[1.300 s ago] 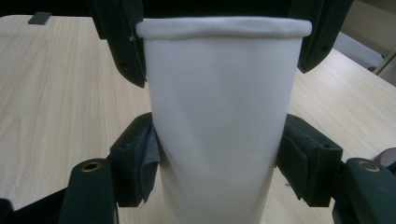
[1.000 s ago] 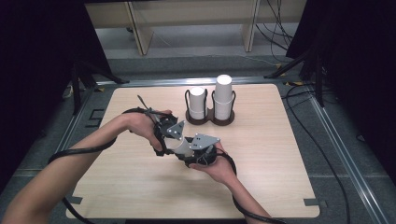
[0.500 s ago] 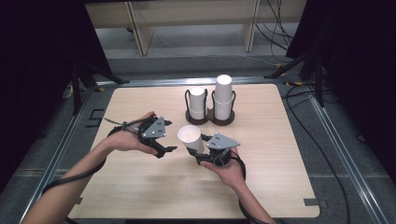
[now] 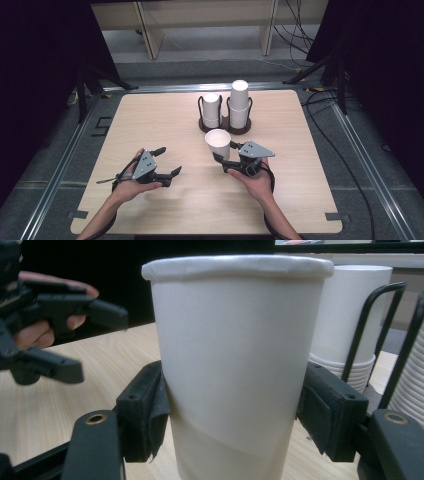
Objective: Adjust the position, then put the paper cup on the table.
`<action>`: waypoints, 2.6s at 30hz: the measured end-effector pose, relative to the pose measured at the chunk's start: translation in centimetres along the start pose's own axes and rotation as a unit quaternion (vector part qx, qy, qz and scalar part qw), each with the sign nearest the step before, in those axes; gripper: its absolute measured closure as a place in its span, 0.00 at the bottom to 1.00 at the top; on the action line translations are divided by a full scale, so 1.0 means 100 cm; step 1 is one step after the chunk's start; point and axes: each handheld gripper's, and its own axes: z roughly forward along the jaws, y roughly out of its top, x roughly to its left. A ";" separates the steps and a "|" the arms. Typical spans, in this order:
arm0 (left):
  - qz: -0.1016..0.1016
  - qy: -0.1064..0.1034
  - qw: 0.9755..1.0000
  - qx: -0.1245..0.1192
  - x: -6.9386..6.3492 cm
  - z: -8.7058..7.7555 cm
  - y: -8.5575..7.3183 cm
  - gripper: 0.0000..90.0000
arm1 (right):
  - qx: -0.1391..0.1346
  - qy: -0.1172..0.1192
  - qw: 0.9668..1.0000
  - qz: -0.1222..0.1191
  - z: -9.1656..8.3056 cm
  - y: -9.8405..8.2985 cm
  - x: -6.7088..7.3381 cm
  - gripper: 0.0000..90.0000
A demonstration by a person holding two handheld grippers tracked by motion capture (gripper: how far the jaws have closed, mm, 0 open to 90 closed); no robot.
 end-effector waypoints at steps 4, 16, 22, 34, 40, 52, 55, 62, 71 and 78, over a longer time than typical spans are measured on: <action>-0.021 0.030 0.999 -0.018 0.001 -0.005 -0.011 0.14 | -0.009 -0.002 1.000 -0.001 -0.005 0.003 -0.006 0.37; -0.049 0.077 0.995 -0.046 0.010 -0.016 -0.019 0.14 | -0.043 -0.024 0.999 0.023 -0.022 0.007 -0.012 0.37; -0.057 0.081 0.994 -0.036 0.006 -0.015 -0.017 0.14 | -0.041 -0.024 0.999 0.011 -0.024 0.002 -0.013 0.37; -0.079 0.028 0.995 -0.054 -0.010 0.007 0.006 0.13 | -0.023 -0.007 1.000 0.004 -0.014 -0.004 -0.004 0.37; -0.077 0.010 0.995 -0.062 -0.013 0.024 0.029 0.13 | -0.022 -0.006 1.000 0.007 -0.013 -0.005 -0.002 0.37; -0.132 -0.064 0.988 -0.045 -0.031 0.067 0.070 0.13 | -0.021 -0.025 0.999 -0.005 -0.008 -0.007 0.000 0.37; -0.134 -0.067 0.988 -0.048 -0.035 0.076 0.073 0.12 | -0.024 -0.031 0.999 -0.003 -0.007 -0.008 0.000 0.37; -0.119 -0.070 0.989 -0.050 -0.045 0.089 0.080 0.08 | -0.020 -0.030 0.999 -0.008 -0.004 -0.011 0.000 0.37; -0.122 -0.076 0.989 -0.045 -0.050 0.098 0.081 0.09 | -0.013 -0.026 1.000 -0.001 -0.001 -0.009 0.006 0.37; -0.131 -0.082 0.987 -0.045 -0.049 0.103 0.083 0.11 | -0.005 -0.030 0.999 -0.015 0.000 -0.009 0.008 0.37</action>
